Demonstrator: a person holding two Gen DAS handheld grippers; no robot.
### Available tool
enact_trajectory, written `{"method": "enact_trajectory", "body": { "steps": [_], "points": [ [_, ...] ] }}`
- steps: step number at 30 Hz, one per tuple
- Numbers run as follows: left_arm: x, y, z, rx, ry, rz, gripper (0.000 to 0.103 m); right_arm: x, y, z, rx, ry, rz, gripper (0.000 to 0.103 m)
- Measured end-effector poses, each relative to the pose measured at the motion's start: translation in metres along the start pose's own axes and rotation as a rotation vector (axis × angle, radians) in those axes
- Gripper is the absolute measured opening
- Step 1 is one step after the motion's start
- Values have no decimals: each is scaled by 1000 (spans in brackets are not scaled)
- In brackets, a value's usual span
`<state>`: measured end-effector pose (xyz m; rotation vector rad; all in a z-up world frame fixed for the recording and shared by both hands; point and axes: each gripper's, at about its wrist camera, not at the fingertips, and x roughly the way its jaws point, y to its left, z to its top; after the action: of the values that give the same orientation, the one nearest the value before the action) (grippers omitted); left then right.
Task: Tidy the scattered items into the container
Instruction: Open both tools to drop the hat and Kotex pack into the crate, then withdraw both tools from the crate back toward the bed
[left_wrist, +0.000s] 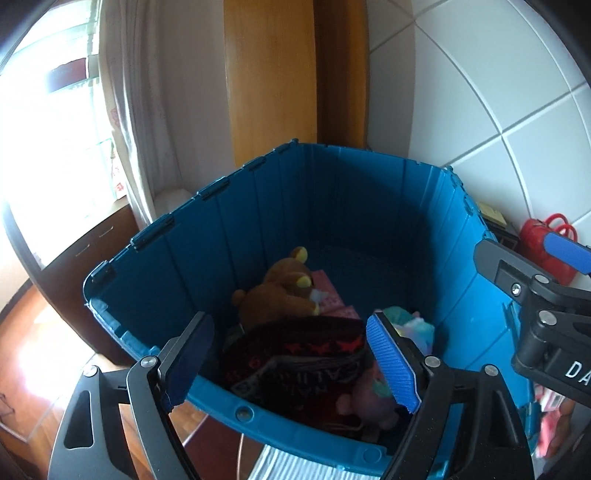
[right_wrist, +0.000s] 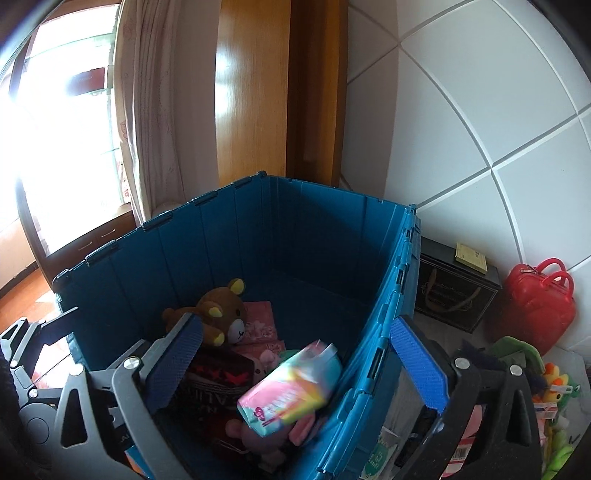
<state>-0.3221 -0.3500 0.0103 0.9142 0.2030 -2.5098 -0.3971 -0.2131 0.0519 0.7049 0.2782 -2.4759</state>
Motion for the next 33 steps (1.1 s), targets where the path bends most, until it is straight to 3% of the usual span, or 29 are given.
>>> {"method": "enact_trajectory", "body": {
  "steps": [10, 17, 22, 33],
  "points": [
    [-34, -5, -28, -29, -44, -65, 89, -44, -8, -24, 33, -32, -40, 103],
    [-85, -40, -56, 23, -118, -116, 90, -105, -39, -63, 93, -76, -76, 103],
    [-127, -83, -88, 62, -148, -188, 102, -161, -75, -105, 122, -85, -141, 103],
    [-198, -156, -170, 156, -83, -299, 102, -266, -158, -226, 256, -11, -279, 103]
  ]
}}
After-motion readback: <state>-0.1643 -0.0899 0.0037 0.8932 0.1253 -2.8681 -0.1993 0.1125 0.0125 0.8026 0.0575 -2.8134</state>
